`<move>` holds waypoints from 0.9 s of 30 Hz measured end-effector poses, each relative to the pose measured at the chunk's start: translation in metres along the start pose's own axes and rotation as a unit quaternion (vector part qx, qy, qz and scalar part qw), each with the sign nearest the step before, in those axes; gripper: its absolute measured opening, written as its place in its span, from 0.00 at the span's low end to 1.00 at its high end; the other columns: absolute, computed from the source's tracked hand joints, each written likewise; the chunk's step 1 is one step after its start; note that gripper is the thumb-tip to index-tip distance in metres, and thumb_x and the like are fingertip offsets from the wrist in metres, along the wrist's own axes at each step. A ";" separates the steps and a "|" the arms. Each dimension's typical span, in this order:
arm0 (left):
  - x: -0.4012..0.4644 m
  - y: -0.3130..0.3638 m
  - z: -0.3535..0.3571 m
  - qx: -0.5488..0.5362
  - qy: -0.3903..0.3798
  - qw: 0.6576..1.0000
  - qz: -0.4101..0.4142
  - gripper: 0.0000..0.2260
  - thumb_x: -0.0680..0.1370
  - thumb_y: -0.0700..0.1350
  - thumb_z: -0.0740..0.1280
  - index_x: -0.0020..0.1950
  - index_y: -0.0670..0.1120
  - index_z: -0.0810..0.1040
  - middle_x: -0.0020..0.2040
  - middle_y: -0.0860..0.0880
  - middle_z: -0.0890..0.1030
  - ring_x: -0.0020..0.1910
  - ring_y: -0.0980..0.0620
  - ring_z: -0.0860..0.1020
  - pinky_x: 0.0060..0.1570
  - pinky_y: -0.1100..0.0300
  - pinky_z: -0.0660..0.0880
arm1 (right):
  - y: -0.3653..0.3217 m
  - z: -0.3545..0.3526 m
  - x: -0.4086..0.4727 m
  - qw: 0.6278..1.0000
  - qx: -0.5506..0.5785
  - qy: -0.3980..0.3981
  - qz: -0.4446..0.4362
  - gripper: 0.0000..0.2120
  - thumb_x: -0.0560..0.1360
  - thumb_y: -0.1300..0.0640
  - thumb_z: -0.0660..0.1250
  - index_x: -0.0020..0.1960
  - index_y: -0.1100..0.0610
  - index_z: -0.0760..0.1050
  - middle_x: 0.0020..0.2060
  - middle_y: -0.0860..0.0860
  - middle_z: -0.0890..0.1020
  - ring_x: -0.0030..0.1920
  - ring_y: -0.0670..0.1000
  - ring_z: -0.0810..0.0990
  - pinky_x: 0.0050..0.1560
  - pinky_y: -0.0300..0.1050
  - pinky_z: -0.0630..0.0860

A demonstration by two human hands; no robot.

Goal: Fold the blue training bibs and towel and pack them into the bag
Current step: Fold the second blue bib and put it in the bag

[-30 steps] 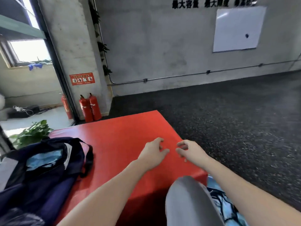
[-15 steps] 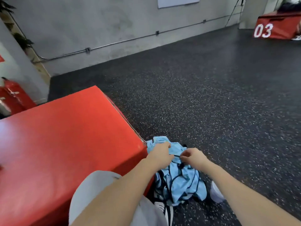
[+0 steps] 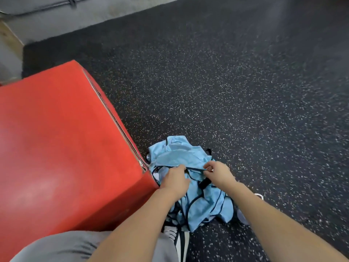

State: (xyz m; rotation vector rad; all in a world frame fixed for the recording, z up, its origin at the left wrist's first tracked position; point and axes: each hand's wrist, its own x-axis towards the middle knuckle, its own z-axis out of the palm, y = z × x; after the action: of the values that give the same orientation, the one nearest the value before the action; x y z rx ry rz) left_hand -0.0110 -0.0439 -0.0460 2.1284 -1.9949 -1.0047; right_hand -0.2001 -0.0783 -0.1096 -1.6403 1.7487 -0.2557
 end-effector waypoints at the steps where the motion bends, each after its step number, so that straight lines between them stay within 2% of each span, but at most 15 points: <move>1: 0.007 -0.002 0.002 -0.003 0.001 1.000 0.000 0.19 0.80 0.47 0.66 0.70 0.46 0.72 0.60 0.41 0.79 0.64 0.41 0.75 0.60 0.51 0.74 | 0.000 0.002 0.009 1.000 -0.007 0.002 0.000 0.09 0.79 0.56 0.68 0.59 0.53 0.78 0.49 0.49 0.79 0.43 0.52 0.78 0.46 0.45 0.75; 5: 0.025 -0.007 0.009 -0.026 0.001 1.000 -0.012 0.18 0.80 0.48 0.66 0.69 0.46 0.72 0.59 0.43 0.80 0.62 0.41 0.75 0.60 0.52 0.72 | 0.005 0.013 0.037 0.999 -0.046 -0.025 -0.015 0.11 0.74 0.59 0.72 0.55 0.53 0.82 0.52 0.53 0.80 0.52 0.53 0.79 0.52 0.45 0.74; 9: 0.031 -0.013 0.011 -0.065 -0.007 0.998 -0.017 0.20 0.80 0.48 0.68 0.71 0.45 0.72 0.63 0.43 0.78 0.62 0.42 0.76 0.62 0.52 0.73 | 0.013 0.023 0.052 0.993 -0.095 -0.066 -0.026 0.11 0.71 0.59 0.73 0.53 0.51 0.83 0.51 0.52 0.82 0.51 0.52 0.80 0.50 0.41 0.73; 12: 0.031 -0.018 0.009 -0.081 -0.004 0.996 -0.024 0.21 0.80 0.48 0.68 0.71 0.45 0.72 0.65 0.42 0.78 0.64 0.43 0.75 0.64 0.53 0.73 | 0.012 0.024 0.051 0.993 -0.101 -0.062 -0.022 0.06 0.74 0.58 0.71 0.50 0.51 0.84 0.46 0.48 0.84 0.47 0.50 0.82 0.49 0.47 0.80; 15: 0.026 -0.019 0.006 -0.086 -0.001 0.996 -0.022 0.21 0.80 0.49 0.68 0.71 0.45 0.72 0.65 0.42 0.78 0.64 0.43 0.75 0.64 0.52 0.73 | 0.013 0.022 0.048 0.991 -0.112 -0.062 -0.024 0.05 0.76 0.57 0.68 0.47 0.53 0.83 0.43 0.49 0.85 0.43 0.51 0.81 0.48 0.52 0.81; 18: 0.017 -0.016 0.004 -0.080 -0.003 0.997 -0.010 0.21 0.80 0.49 0.68 0.72 0.46 0.72 0.66 0.43 0.77 0.65 0.44 0.75 0.65 0.51 0.73 | 0.012 0.020 0.045 0.991 -0.113 -0.067 -0.027 0.06 0.79 0.57 0.66 0.49 0.56 0.81 0.44 0.52 0.84 0.44 0.52 0.81 0.50 0.52 0.80; 22: 0.004 -0.016 0.002 -0.064 0.000 0.998 0.013 0.22 0.80 0.49 0.67 0.73 0.46 0.71 0.68 0.43 0.75 0.66 0.44 0.74 0.66 0.51 0.72 | 0.009 0.013 0.039 0.994 -0.097 -0.039 -0.029 0.07 0.78 0.59 0.67 0.55 0.56 0.80 0.47 0.50 0.81 0.49 0.52 0.79 0.49 0.44 0.75; 25: 0.000 -0.016 0.003 -0.054 0.004 0.998 0.029 0.22 0.80 0.48 0.67 0.73 0.45 0.71 0.68 0.43 0.75 0.66 0.44 0.74 0.67 0.52 0.71 | 0.011 0.015 0.038 0.995 -0.091 -0.033 -0.028 0.14 0.75 0.58 0.71 0.60 0.55 0.78 0.54 0.52 0.81 0.54 0.54 0.79 0.53 0.46 0.76; 27: 0.000 -0.016 0.005 -0.048 0.004 0.998 0.034 0.21 0.80 0.49 0.67 0.72 0.46 0.71 0.67 0.44 0.75 0.66 0.44 0.73 0.66 0.52 0.71 | 0.012 0.019 0.037 0.994 -0.105 -0.027 -0.023 0.15 0.74 0.58 0.71 0.60 0.54 0.78 0.55 0.52 0.80 0.55 0.55 0.79 0.53 0.47 0.76</move>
State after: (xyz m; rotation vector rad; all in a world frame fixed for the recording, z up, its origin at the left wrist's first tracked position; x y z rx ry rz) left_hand 0.0007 -0.0400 -0.0571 1.9984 -1.9592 -1.0581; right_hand -0.1962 -0.1049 -0.1437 -1.8197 1.7468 -0.0472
